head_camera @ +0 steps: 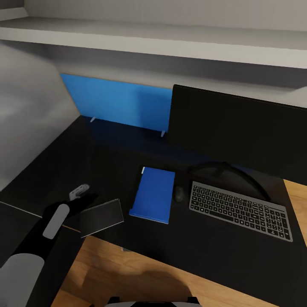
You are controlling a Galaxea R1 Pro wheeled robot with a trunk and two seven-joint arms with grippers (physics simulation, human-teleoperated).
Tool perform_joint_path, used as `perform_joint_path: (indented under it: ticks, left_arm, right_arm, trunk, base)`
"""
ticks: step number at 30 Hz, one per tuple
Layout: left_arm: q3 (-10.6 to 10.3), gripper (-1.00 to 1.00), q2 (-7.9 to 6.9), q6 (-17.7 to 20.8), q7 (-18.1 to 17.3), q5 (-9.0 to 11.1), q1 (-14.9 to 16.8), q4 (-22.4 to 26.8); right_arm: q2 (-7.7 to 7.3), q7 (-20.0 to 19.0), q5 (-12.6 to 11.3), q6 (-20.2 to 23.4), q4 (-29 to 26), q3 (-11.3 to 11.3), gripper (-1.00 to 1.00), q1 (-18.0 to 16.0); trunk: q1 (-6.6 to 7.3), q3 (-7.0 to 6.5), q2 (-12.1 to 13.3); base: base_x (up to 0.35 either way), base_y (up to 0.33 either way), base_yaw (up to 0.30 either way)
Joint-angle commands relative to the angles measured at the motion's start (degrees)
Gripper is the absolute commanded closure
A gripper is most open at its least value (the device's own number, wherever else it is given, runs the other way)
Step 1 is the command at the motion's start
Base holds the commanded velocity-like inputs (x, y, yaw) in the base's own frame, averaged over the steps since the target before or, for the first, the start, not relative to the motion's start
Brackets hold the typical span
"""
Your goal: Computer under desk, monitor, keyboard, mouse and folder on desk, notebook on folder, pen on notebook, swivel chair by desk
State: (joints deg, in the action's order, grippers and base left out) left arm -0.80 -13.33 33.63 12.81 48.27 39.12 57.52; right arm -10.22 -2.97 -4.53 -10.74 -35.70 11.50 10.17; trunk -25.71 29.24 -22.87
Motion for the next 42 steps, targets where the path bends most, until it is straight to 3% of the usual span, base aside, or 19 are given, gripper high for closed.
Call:
perform_joint_path:
  ticks: [1, 23, 42]
  left_arm:
    - [-0.1, -1.00, 0.05, -0.2, -0.2, 2.7, 0.1, -2.1]
    - [-0.2, -1.00, -0.18, -1.9, -2.0, 2.6, 0.2, -3.3]
    - [0.2, -1.00, -0.46, -2.8, -1.9, 2.6, -0.2, -3.3]
  right_arm:
    - [-0.06, -0.1, -0.5, -0.1, -0.1, 0.2, -1.00, 0.0]
    - [-0.06, -0.2, -0.5, -1.5, 0.0, 0.1, -1.00, 0.0]
    - [-0.14, -0.2, -0.5, -1.5, 0.0, 0.0, -1.00, 0.0]
  trunk:
    - [-0.08, 0.08, -0.1]
    - [-0.08, 0.08, -0.1]
    - [-0.08, 0.08, -0.1]
  base:
    - [0.000, 0.000, 0.000]
    - [-0.004, 0.000, 0.000]
    - [-0.133, 0.000, 0.000]
